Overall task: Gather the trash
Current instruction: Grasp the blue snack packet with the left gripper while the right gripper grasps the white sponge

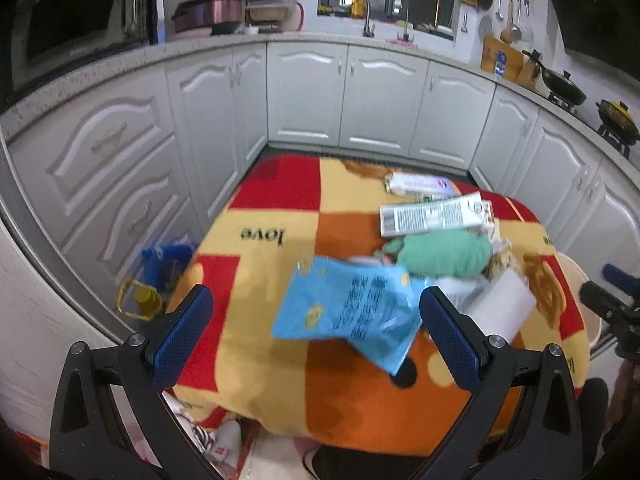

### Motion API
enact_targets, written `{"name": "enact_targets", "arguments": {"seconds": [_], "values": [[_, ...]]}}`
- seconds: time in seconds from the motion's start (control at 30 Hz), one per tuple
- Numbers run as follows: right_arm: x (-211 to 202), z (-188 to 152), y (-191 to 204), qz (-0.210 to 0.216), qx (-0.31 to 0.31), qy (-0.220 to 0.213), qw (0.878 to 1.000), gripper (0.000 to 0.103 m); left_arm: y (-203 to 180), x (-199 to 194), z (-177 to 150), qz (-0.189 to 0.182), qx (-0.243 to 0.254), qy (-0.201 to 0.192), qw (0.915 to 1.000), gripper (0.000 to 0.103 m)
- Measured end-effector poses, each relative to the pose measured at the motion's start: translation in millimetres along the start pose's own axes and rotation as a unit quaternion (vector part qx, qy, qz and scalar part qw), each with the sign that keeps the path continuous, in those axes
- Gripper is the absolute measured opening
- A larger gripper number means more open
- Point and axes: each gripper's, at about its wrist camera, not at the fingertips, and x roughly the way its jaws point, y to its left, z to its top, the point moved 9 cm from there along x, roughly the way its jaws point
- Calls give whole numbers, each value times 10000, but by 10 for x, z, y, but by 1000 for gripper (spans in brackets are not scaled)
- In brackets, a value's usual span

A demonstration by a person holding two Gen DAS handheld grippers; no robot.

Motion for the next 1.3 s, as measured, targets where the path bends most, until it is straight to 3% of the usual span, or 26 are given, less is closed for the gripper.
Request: {"name": "enact_targets", "arguments": {"seconds": [0.27, 0.4, 0.47, 0.6, 0.73, 0.77, 0.83, 0.9, 0.97, 1.03, 1.1, 1.23, 1.3], "values": [[374, -328, 225, 709, 405, 739, 9939, 93, 62, 182, -257, -232, -158, 340, 9990, 102], [539, -428, 307, 878, 623, 968, 9895, 93, 94, 301, -364, -412, -545, 530, 9963, 102], [612, -465, 339, 1018, 778, 1084, 9858, 87, 95, 377, -392, -528, -799, 605, 9936, 102], [763, -551, 402, 1361, 1157, 1304, 9752, 85, 59, 522, -348, -684, -1239, 583, 9882, 102], [883, -588, 439, 1568, 1462, 1381, 9670, 71, -4, 674, -258, -768, -1540, 463, 9840, 102], [905, -593, 453, 1623, 1502, 1382, 9654, 64, -23, 705, -250, -776, -1561, 477, 9835, 102], [909, -583, 498, 1834, 1568, 1318, 9615, 52, -93, 756, -236, -850, -1518, 460, 9837, 95], [871, -556, 502, 1847, 1529, 1223, 9631, 49, -142, 784, -242, -820, -1369, 517, 9858, 59], [819, -527, 512, 1833, 1377, 1144, 9666, 45, -139, 791, -246, -756, -1251, 555, 9877, 41], [756, -509, 484, 1778, 1314, 1079, 9693, 41, -92, 758, -224, -831, -1285, 512, 9869, 33], [672, -468, 465, 1830, 1256, 1026, 9696, 37, -27, 758, -227, -863, -1378, 581, 9850, 14], [590, -441, 415, 1862, 1185, 982, 9704, 34, 6, 746, -306, -894, -1467, 761, 9822, 16], [573, -451, 395, 1795, 1143, 978, 9722, 34, 13, 715, -347, -883, -1548, 761, 9811, 38]]}}
